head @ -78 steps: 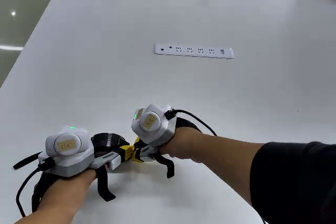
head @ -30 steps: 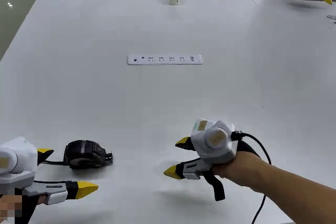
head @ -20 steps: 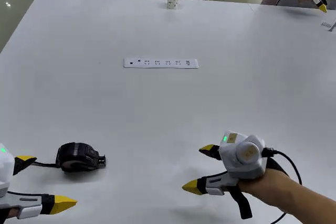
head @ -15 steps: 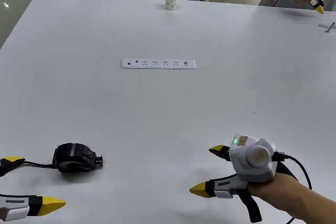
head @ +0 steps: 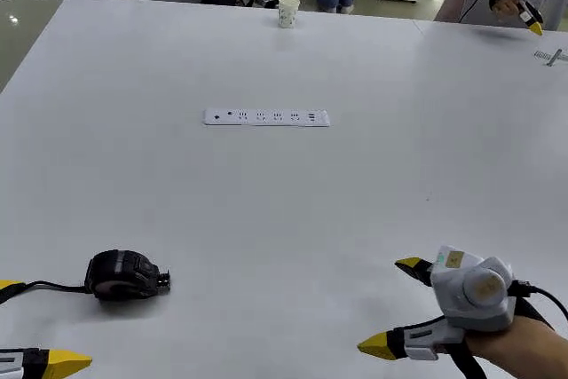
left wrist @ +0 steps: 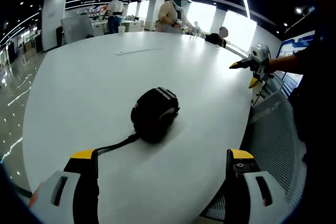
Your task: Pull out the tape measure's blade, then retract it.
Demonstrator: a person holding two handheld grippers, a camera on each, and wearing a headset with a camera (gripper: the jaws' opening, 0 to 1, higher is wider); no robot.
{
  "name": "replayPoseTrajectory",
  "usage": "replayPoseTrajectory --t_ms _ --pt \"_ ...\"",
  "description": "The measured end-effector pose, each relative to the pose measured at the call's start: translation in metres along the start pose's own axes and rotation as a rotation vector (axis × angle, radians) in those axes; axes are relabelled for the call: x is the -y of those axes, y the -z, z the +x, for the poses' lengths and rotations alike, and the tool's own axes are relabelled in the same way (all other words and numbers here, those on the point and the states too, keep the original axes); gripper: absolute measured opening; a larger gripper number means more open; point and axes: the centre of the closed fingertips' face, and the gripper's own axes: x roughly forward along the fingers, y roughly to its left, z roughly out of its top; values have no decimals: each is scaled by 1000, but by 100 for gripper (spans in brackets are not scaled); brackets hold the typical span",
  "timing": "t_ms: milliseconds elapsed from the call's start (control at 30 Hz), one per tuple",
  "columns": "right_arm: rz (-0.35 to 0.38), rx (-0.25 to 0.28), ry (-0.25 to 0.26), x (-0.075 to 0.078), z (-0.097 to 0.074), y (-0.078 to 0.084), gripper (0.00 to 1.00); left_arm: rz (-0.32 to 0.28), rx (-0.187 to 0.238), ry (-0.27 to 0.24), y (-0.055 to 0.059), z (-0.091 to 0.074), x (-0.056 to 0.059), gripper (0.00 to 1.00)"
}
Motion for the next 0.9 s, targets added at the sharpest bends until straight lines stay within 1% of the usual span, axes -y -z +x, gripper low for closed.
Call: replayPoseTrajectory --t_ms 67,133,200,233,267,300,367,400,500,600,667,733,900 --pt "27 12 15 5 -6 1 97 3 0 2 -1 -2 -1 99" --pt "37 22 23 11 -12 3 99 10 -1 -2 -2 -3 -3 99" --pt "43 25 20 12 -16 3 99 11 -1 1 -3 -5 -5 99" --pt "40 24 20 12 -17 4 99 19 -5 -4 -2 -5 -7 99" --pt "15 11 25 15 -19 7 99 51 -19 -36 0 -6 -13 99" --pt "17 10 27 18 -21 9 99 39 -21 -22 -1 -7 -12 99" --pt "33 12 22 19 -23 9 99 47 -17 -42 -2 -9 -19 99" --pt "41 15 18 20 -24 9 99 42 -16 -43 -3 -11 -20 99" --pt "35 18 19 20 -25 10 99 38 -8 -47 -6 -14 -23 99" --pt "33 3 18 19 -25 12 99 32 -12 -48 -7 -16 -23 99" --pt "29 2 14 18 -24 12 99 10 -14 -38 -6 -17 -23 99" --pt "28 3 8 15 -24 12 99 8 -16 -36 -5 -16 -23 99" --pt "29 -5 4 13 -25 15 99 14 -12 -30 -6 -17 -21 99"
